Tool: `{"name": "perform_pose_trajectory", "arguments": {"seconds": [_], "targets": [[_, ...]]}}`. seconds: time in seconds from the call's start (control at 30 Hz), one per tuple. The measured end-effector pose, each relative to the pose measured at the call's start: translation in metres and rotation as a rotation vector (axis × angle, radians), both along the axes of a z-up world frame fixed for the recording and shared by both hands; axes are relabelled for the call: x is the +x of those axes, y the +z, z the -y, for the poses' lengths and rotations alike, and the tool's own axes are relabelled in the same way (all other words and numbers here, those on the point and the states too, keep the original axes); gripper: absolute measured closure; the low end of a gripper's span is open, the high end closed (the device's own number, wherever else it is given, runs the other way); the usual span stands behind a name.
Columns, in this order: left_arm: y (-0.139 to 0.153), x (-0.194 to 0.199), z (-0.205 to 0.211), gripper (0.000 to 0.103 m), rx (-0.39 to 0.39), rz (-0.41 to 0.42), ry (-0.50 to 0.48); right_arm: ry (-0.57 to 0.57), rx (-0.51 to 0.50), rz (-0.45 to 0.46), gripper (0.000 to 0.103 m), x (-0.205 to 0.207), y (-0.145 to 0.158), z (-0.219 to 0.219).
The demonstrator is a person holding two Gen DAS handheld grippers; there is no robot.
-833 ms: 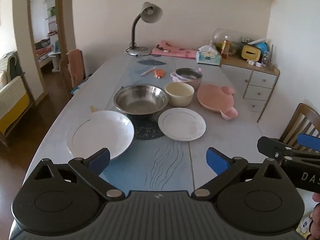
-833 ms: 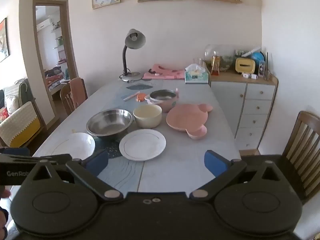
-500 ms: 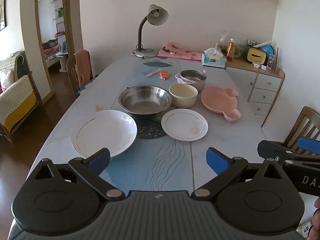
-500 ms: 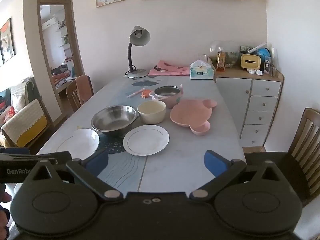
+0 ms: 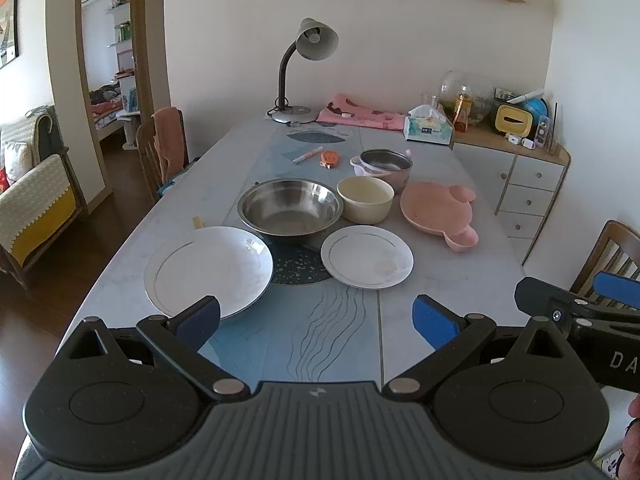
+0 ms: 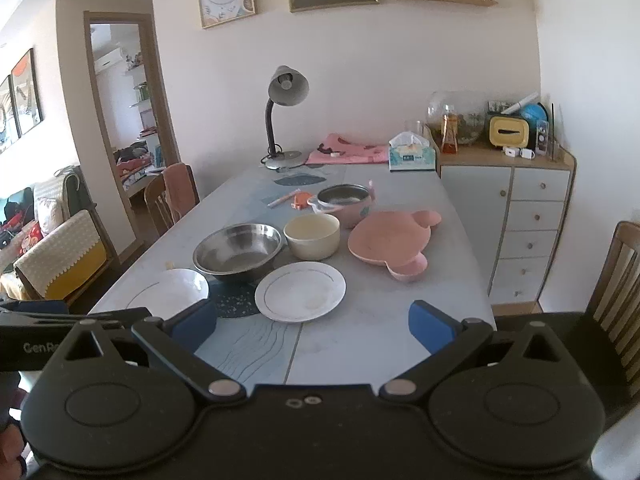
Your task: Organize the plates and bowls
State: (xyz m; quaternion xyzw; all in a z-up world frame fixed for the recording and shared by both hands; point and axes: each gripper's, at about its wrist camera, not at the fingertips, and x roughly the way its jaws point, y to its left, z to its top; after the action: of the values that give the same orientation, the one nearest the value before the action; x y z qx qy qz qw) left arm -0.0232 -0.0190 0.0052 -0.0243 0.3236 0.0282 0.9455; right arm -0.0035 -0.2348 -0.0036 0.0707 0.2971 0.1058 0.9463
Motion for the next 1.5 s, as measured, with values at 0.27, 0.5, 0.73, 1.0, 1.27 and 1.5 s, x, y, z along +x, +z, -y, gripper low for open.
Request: {"name": "perform_pose_trajectory", "arguments": {"seconds": [0.27, 0.5, 0.73, 1.0, 1.27, 1.5], "targets": [[0.003, -0.004, -0.004, 0.0, 0.001, 0.008, 0.015, 0.019, -0.013, 0.011, 0.0, 0.0, 0.003, -0.004], [0.003, -0.004, -0.004, 0.0, 0.003, 0.009, 0.016, 0.026, -0.017, 0.01, 0.0, 0.0, 0.003, -0.006], [0.002, -0.004, -0.004, 0.0, 0.004, 0.008, 0.015, 0.03, -0.019, 0.01, 0.001, 0.002, 0.002, -0.005], [0.003, -0.004, -0.004, 0.0, 0.005, 0.012, 0.016, 0.036, -0.024, 0.015, 0.001, 0.004, 0.004, -0.003], [0.007, -0.007, -0.004, 0.0, 0.008, 0.033, 0.023, 0.025, -0.027, 0.034, 0.001, 0.003, 0.005, -0.001], [0.011, -0.009, -0.002, 0.0, 0.01, 0.052, 0.023, 0.011, -0.026, 0.04, 0.002, 0.002, 0.005, 0.001]]}}
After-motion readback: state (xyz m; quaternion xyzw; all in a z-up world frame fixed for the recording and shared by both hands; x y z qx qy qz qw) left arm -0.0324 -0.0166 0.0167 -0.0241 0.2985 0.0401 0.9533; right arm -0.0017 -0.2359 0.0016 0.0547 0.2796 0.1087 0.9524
